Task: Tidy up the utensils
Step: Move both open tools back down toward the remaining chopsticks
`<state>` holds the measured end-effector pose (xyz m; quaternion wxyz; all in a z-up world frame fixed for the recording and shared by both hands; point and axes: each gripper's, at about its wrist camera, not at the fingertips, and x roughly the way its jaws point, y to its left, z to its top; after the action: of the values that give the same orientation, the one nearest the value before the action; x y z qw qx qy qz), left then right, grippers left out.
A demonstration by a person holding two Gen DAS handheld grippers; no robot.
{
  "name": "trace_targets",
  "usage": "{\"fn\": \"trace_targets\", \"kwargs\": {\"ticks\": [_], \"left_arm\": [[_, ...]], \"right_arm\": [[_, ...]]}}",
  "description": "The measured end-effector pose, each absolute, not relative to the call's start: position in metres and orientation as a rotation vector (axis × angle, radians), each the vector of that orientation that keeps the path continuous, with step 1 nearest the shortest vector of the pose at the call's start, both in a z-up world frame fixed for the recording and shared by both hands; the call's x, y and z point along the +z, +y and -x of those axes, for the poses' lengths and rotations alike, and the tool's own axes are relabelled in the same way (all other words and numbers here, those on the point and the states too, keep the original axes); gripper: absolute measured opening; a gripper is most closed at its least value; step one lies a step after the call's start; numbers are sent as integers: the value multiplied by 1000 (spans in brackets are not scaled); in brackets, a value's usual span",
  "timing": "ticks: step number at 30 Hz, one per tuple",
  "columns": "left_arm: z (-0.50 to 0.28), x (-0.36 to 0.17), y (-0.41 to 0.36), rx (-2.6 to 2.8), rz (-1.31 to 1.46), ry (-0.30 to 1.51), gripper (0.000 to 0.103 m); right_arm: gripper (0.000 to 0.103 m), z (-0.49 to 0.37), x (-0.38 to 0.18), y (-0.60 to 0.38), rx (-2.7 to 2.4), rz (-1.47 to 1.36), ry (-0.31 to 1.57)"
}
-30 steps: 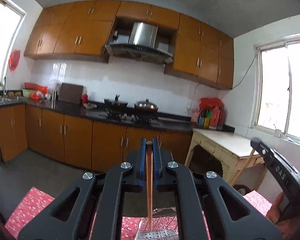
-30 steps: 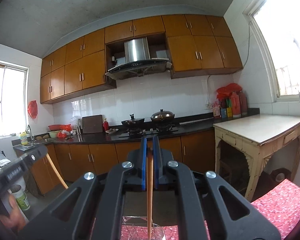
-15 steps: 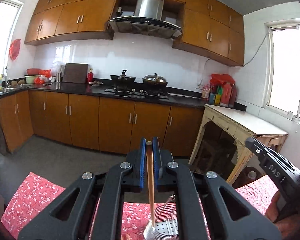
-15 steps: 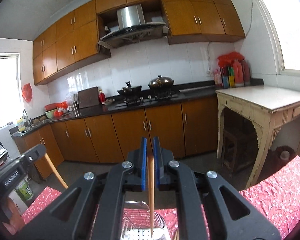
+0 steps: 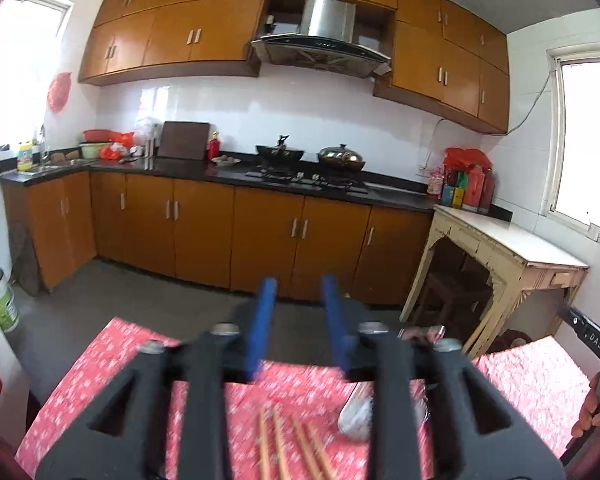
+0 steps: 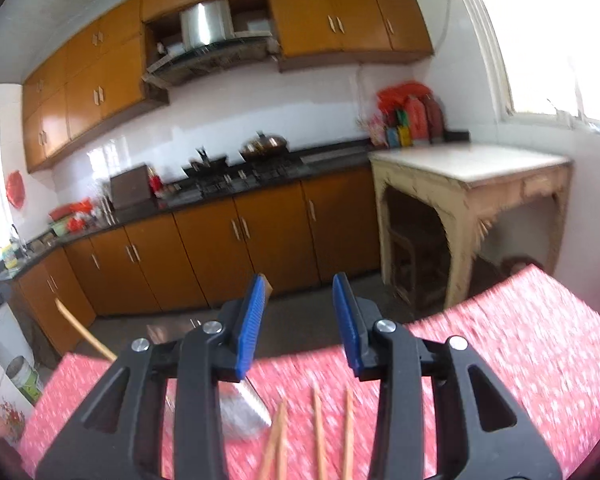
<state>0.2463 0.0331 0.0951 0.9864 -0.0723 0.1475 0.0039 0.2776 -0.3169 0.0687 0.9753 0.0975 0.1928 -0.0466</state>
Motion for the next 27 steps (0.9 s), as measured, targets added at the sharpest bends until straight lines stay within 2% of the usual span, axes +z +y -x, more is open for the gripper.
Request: {"fn": "trace_targets", "kwargs": {"ticks": [5,11,23,25,27], "left_arm": [[-218,40,49,38,125,383,44],[-206,-28,51,33,109,552,44],[-198,-78,36,-15,85,708,44],[-199,-82,35,-17,78,724,44],[-201,-87,34,-19,77,748,44]], "right_arm": [[36,-263,-13,-333,-118,-221,582],[22,-250,-88,-327,-69,-244,779],[16,-248,-127,-303,-55,-169,865],[8,-251,-125,-305,-79,-136,871],[8,-256,-125,-311,-108,-144,878]]}}
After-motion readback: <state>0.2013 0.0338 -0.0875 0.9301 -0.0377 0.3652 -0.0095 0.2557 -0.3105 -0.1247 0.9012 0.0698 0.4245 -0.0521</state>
